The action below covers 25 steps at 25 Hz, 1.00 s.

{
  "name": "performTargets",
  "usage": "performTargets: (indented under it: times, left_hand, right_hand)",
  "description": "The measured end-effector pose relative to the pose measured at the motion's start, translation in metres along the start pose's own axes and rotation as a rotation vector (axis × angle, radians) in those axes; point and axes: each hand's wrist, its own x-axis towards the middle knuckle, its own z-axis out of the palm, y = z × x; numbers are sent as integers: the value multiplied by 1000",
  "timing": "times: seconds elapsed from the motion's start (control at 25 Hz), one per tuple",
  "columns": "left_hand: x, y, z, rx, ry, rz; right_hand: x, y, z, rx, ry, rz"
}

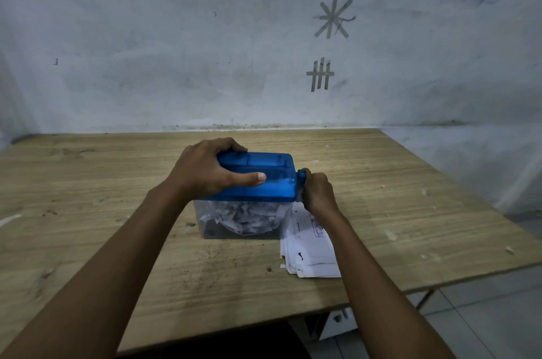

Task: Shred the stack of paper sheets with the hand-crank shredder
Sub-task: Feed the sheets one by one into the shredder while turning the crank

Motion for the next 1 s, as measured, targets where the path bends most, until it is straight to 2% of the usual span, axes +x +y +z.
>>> performTargets:
  times: [0.28, 0.4, 0.52, 0.6, 0.8, 0.88, 1.0]
  left_hand:
    - [-3, -1, -1, 27, 3, 10]
    - [-4, -3, -5, 21, -26, 14]
    - [-1, -3, -8, -8, -55, 2]
    - [1, -2, -10, -17, -77, -9]
    - [-4, -9, -19, -33, -80, -30]
    - [-7, -10, -18, -34, -74, -27]
    - [-9, -9, -16, -22, -37, -24]
  right_hand:
    - [-35, 18, -27, -139, -15, -118]
    - [-31, 43, -40, -437, 85, 38]
    - [-32, 55, -41, -581, -45, 184]
    - [-37, 53, -38, -576, -69, 165]
    - [-39, 52, -34, -338, 86, 57]
    - [-37, 52, -34, -293, 160, 19]
    - [-35, 51, -37, -275, 181, -16]
